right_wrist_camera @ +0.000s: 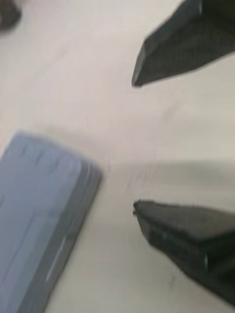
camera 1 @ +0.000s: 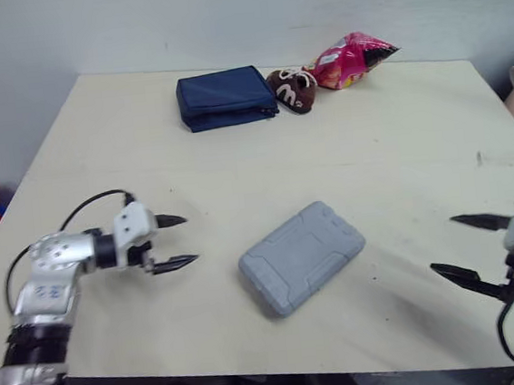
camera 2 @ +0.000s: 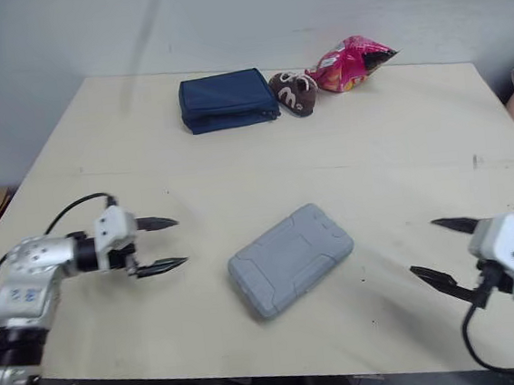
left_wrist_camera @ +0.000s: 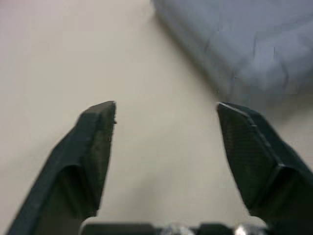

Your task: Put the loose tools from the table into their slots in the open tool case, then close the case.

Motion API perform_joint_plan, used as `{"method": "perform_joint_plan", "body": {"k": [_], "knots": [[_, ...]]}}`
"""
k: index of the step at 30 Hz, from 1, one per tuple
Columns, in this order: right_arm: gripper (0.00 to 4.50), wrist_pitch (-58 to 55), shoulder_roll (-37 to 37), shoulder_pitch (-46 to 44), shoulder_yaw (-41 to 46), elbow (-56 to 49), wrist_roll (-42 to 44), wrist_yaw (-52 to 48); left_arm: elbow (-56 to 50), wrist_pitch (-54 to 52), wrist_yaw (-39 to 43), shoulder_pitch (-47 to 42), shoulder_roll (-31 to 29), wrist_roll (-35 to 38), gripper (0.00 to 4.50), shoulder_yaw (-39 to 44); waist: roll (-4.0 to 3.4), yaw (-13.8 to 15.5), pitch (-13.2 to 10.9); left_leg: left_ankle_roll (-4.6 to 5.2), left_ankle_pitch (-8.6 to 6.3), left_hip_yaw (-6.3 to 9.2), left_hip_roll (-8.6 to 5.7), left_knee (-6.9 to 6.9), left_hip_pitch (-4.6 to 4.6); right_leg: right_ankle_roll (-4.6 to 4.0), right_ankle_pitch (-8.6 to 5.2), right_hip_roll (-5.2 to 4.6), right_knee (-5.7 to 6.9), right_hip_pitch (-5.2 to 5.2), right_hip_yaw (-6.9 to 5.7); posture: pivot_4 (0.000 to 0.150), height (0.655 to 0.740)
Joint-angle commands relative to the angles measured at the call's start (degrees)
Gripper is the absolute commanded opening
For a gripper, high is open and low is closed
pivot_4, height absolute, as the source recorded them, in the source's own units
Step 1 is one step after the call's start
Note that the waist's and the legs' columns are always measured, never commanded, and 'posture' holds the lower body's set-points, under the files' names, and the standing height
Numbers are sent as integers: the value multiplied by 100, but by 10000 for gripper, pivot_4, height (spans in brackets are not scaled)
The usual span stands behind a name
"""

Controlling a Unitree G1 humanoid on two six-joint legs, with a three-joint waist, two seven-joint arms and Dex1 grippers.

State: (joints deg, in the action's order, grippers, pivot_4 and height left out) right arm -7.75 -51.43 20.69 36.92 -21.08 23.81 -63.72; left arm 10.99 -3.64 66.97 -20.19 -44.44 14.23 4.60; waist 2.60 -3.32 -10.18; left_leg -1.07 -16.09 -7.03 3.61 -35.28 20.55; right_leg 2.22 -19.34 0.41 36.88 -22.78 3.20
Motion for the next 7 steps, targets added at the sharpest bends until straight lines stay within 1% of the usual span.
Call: {"method": "perform_joint_plan", "body": {"k": [1,3,7], "knots": [[45000,500,-127,-133,454,521,78,-330,226,303,-462,283,-213,43,44737,681,3,62,-3,4,-5,3,0,0,0,-3,-4,-1,0,2,-3,1500,7400],[45000,657,-125,-268,405,749,38,-337,241,292,-653,343,-190,81,44737,842,2,110,-4,11,-10,7,-5,0,3,-2,-5,-9,-6,5,-5,1500,7400],[45000,1006,35,-597,109,1050,-127,-168,59,265,-769,371,-108,162,44737,864,1,139,-4,23,-20,-8,-8,-3,2,-1,-4,-21,-8,5,-5,1500,7400]]}}
